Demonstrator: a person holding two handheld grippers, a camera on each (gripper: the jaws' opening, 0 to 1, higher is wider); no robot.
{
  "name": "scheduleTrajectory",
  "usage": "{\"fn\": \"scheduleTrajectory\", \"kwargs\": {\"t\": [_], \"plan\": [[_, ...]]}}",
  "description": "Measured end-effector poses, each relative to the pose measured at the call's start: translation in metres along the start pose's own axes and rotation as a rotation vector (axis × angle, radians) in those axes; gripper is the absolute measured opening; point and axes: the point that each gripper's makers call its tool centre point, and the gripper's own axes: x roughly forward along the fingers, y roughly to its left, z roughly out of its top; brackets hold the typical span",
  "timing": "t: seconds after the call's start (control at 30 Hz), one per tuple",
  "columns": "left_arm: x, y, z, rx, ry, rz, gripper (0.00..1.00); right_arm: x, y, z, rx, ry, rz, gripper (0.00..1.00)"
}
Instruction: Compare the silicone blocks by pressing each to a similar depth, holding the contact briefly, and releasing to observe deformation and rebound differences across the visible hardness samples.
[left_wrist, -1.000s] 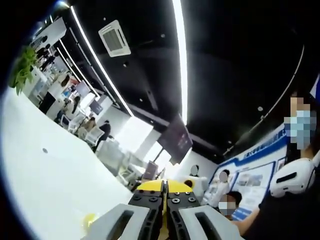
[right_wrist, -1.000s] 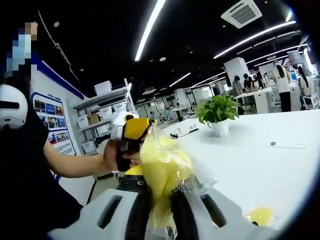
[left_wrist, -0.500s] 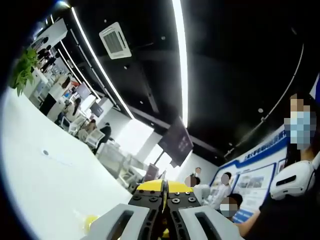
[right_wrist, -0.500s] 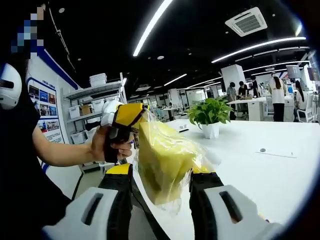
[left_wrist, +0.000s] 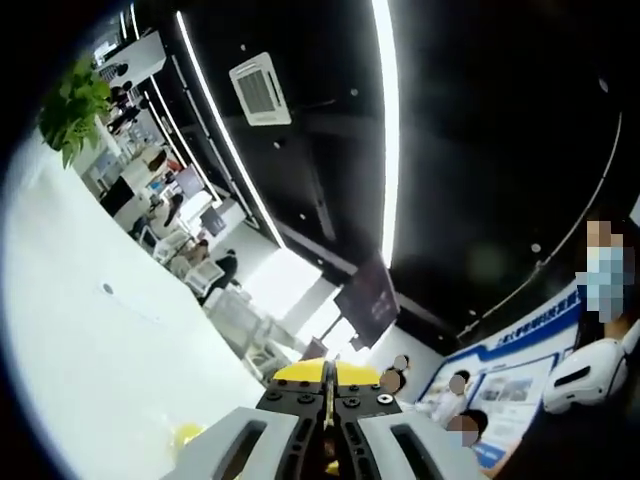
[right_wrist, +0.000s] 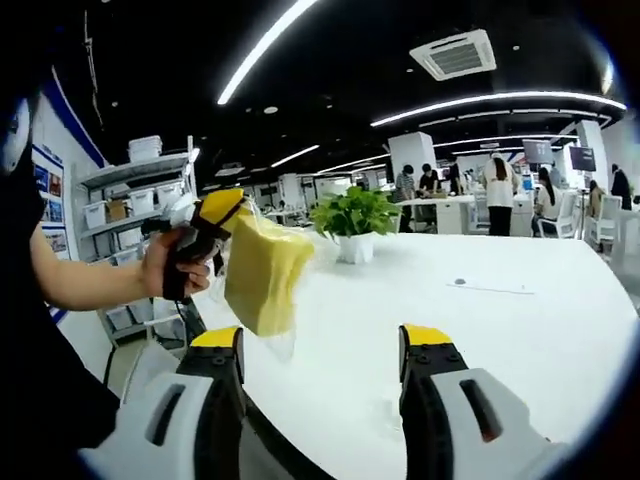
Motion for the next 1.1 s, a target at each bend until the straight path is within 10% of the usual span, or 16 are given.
{"fn": "scheduleTrajectory", "kwargs": {"t": [0.6,1.1], "plan": [[0.002,0.025,-0.009,-0.068,-0.03,0.04,0.0,-0.044,-0.051,-0.071,-0.025,0.085,-0.286,0.86],[0.007,0.084,-0.055,-0.171,-0.003,0.205,0.0,-0.072,-0.084,-0.136,0.123,0.145,-0.445,0.87]]}}
